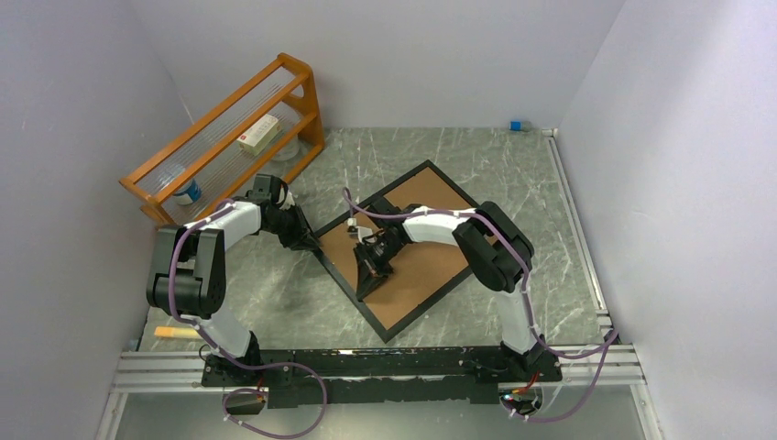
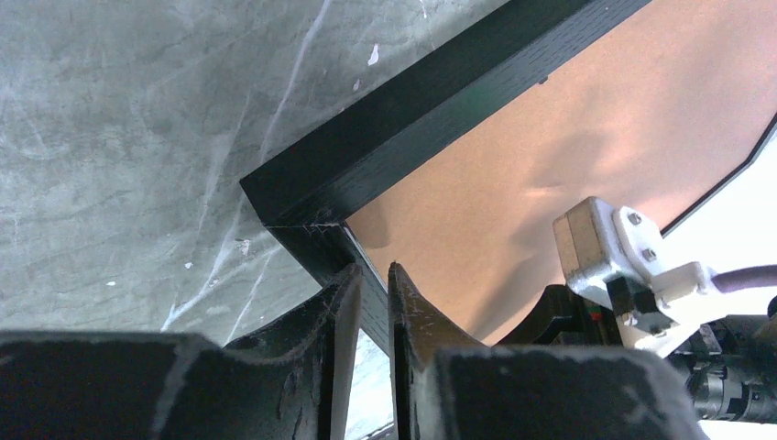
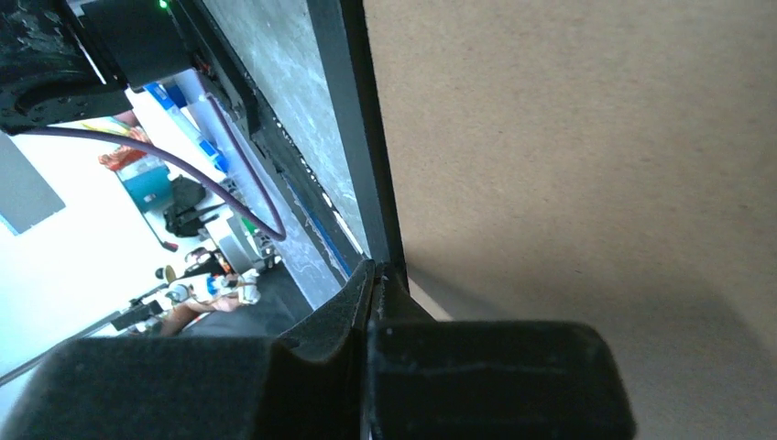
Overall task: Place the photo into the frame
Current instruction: Install the photo frame at the center of the board, then adjust the photo frame at the center of the board.
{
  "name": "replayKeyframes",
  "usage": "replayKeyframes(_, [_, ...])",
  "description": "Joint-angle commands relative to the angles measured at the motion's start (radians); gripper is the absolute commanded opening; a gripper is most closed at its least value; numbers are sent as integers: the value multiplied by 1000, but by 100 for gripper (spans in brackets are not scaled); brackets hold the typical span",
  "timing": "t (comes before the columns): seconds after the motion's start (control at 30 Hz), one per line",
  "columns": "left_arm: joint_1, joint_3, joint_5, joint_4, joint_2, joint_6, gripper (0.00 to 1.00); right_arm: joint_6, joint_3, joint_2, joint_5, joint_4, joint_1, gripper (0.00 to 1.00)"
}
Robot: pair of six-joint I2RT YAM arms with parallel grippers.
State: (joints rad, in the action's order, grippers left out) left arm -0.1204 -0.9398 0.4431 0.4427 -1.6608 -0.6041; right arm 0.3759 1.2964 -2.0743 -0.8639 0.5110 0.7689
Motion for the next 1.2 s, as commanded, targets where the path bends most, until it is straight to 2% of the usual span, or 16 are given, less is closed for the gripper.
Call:
replayKeyframes(0.0, [-10,11,-104,72,-44,47,25,-37,-26,-72,291,-30,-65,0])
replayKeyframes(0.27, [-10,14,-115,73,-37,37,25,-75,-49,-62,380,-26,-80,0])
replayKeyframes(0.43, [-10,9,-106,68,-29,32,26,-72,-55,4,430,-41,-80,0])
replayKeyframes(0.57, [-10,7,-75,44,8,29,36,-14,-29,120,492,-68,-105,2])
replayKeyframes(0.67, [-10,6,-51,25,52,27,49,26,-6,214,536,-101,-151,13])
replayKeyframes(0.83, [-10,10,-49,17,138,37,68,97,15,319,713,-161,-294,42])
replayKeyframes(0.93, [-10,29,-89,42,188,33,73,114,48,328,844,-158,-376,56])
replayKeyframes(1.03, [-11,48,-181,106,212,13,74,141,101,298,996,-114,-449,76])
replayKeyframes(1.17, [-12,75,-215,126,211,15,76,141,158,224,1060,-78,-550,88])
